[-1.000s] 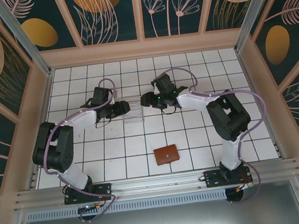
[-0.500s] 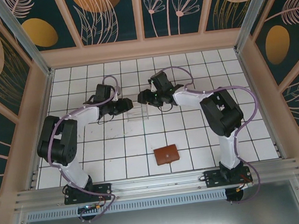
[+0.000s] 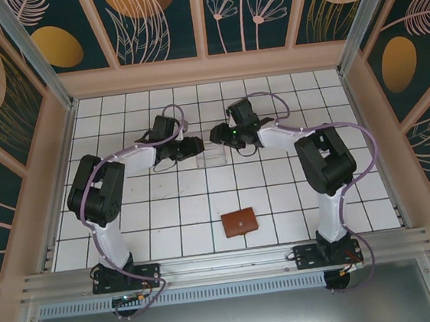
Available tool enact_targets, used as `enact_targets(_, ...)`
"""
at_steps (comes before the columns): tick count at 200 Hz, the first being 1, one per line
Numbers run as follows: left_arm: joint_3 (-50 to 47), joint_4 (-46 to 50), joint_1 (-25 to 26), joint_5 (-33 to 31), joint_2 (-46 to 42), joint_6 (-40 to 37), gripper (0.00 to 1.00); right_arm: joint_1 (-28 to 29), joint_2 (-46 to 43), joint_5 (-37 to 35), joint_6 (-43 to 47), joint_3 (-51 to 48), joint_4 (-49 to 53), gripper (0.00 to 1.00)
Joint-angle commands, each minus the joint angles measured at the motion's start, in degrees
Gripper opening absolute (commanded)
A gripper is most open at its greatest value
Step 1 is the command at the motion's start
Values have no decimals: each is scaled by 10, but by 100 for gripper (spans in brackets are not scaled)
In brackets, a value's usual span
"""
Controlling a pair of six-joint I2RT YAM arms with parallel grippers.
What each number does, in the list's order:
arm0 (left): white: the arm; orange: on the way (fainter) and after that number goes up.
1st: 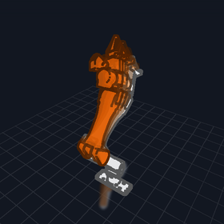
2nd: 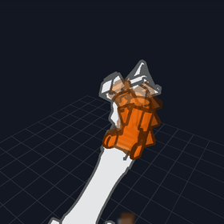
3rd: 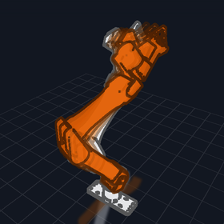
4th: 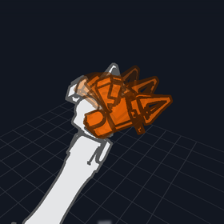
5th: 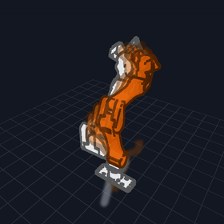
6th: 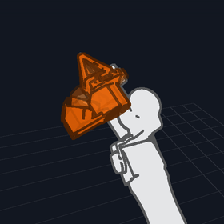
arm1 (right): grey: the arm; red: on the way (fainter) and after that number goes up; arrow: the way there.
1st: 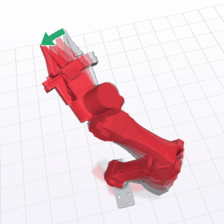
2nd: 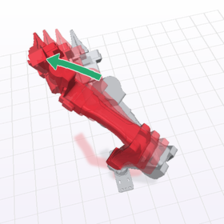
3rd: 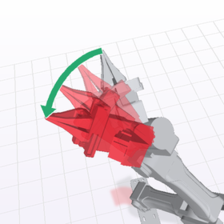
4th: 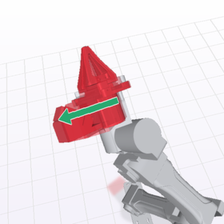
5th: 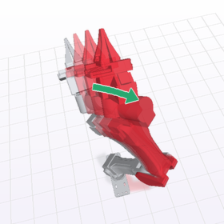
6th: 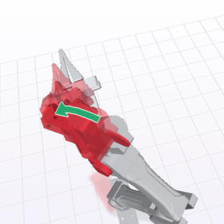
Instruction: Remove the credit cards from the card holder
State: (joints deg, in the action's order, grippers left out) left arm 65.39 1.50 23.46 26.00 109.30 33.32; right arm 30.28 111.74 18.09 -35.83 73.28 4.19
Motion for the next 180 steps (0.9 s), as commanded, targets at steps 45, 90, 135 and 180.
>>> enact_targets(45,41,-27,8,34,28,8,48,-16,-27,-2,18,-11,12,54)
enact_targets(90,46,7,8,-28,5,-4,52,-18,-48,-56,37,4,59,57)
enact_targets(135,44,55,8,-61,-44,-19,55,-13,-111,-134,64,13,165,63)
enact_targets(180,0,70,11,-39,-108,-47,53,39,-205,-134,24,-62,251,66)
